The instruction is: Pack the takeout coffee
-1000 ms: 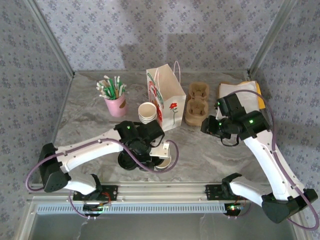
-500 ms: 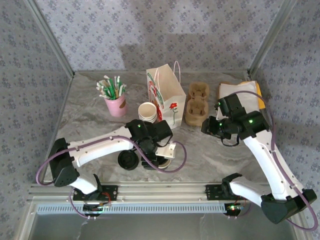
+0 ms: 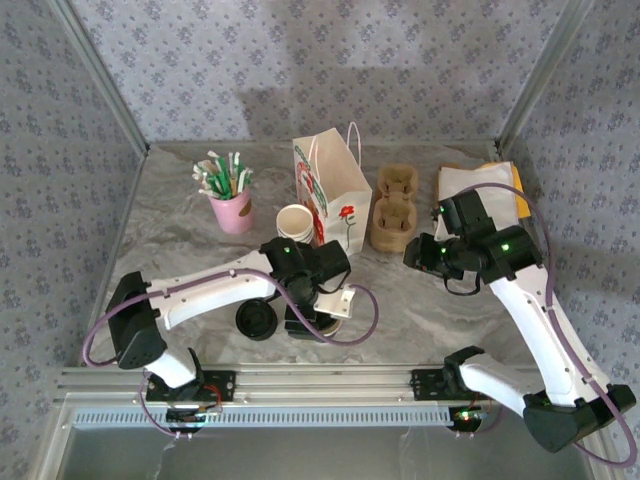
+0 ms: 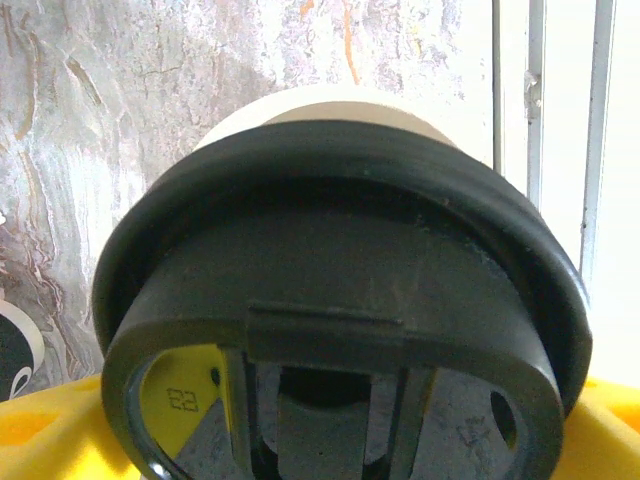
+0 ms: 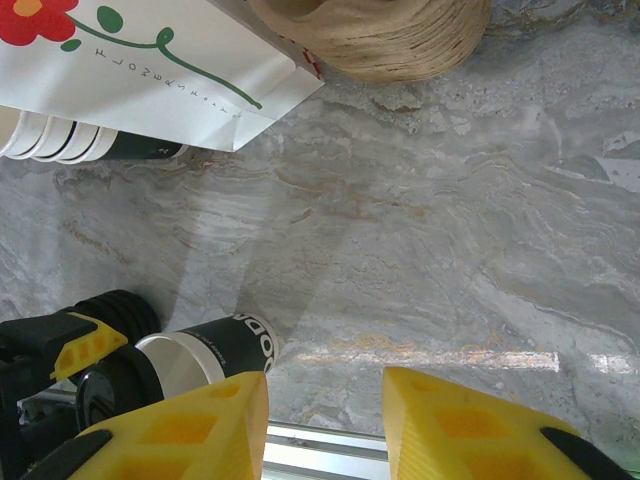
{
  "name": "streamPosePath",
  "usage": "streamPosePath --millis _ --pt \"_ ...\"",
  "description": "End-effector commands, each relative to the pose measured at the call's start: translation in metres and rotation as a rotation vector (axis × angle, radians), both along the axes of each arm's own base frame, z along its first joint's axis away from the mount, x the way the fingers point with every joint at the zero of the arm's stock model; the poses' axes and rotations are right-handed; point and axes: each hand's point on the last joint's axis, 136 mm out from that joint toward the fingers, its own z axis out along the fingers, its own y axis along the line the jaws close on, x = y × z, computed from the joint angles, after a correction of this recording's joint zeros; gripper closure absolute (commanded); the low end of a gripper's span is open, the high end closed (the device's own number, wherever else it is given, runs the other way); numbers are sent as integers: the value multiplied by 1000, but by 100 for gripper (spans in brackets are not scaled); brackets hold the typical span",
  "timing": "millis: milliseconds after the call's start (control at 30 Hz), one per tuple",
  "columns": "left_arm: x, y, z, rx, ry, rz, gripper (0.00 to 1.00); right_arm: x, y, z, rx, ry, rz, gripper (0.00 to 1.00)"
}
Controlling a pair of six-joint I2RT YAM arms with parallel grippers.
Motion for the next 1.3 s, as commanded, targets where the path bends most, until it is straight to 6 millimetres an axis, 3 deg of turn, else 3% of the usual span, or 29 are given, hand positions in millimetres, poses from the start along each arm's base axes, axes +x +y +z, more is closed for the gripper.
streamPosePath --millis 0,800,1267 --pt "0 -2 3 12 -6 -29 11 -3 -1 0 4 -7 12 63" --pt "-2 -14 -4 31 -7 -71 9 -5 -4 -2 1 -6 7 62" --pt "-3 -7 -10 67 -4 -81 7 -5 -4 -1 5 -10 8 62"
